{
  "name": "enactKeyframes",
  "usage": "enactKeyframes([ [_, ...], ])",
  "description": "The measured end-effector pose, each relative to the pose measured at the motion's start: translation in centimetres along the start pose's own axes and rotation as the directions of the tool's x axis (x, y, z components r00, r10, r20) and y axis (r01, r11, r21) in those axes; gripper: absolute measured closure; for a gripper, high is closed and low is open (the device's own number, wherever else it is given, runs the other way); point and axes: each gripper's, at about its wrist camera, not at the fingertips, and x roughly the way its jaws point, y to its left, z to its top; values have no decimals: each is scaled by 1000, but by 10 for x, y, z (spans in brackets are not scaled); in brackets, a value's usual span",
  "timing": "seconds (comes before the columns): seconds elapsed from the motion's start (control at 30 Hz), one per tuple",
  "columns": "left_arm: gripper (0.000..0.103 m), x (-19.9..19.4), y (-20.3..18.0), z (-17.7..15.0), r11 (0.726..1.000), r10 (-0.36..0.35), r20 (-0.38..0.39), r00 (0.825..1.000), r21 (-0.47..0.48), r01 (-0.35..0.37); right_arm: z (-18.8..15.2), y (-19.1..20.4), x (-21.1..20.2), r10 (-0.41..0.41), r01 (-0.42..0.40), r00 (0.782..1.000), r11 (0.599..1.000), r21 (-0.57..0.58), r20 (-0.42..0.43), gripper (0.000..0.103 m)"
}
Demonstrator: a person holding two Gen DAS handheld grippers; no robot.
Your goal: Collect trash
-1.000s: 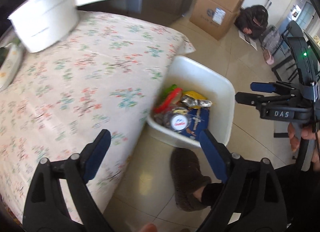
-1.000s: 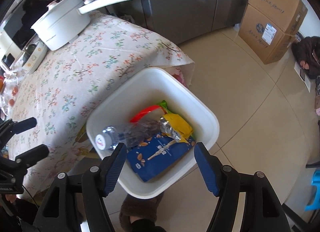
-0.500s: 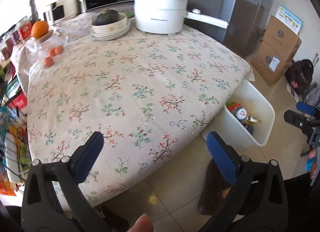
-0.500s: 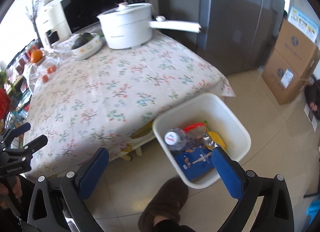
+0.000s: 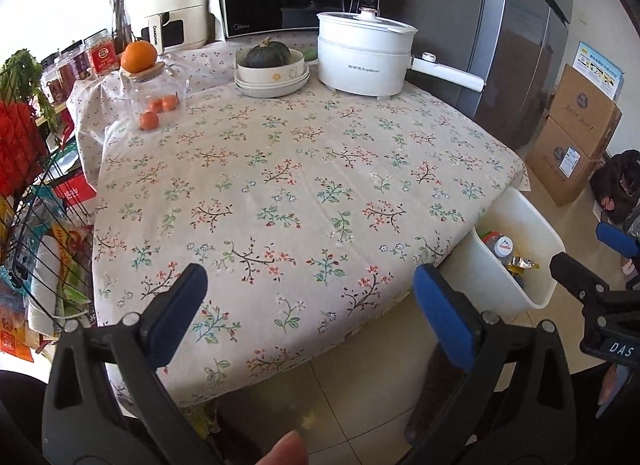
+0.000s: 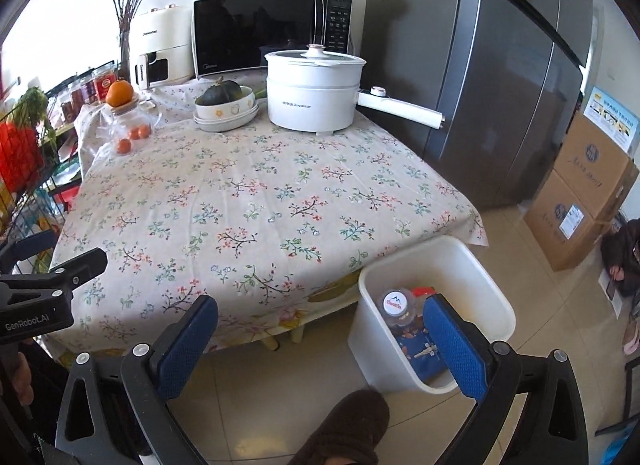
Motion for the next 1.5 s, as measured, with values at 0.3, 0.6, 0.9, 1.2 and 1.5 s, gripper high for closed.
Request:
enactKeyframes([
  [0.3,1,-6,-2,-2,1000,18,28,999,5,-19,-2,0,2,-15,15,1000,1000,-4,3,0],
  [0.6,1,-7,0,-1,1000,17,33,999,0,-17,-2,-2,1,-21,21,1000,1000,-1,5,0],
  [0.9,1,-8,-1,-1,1000,19,34,999,-2,-19,-2,-1,2,-25,25,1000,1000,-11,11,0],
  [1.2,1,-7,-1,-2,1000,19,33,999,-1,-19,-3,1,1,-27,27,1000,1000,-14,11,0],
  [1.5,1,-7,1,-1,1000,21,28,999,-1,-21,-2,1,2,-27,27,1000,1000,-16,9,0],
])
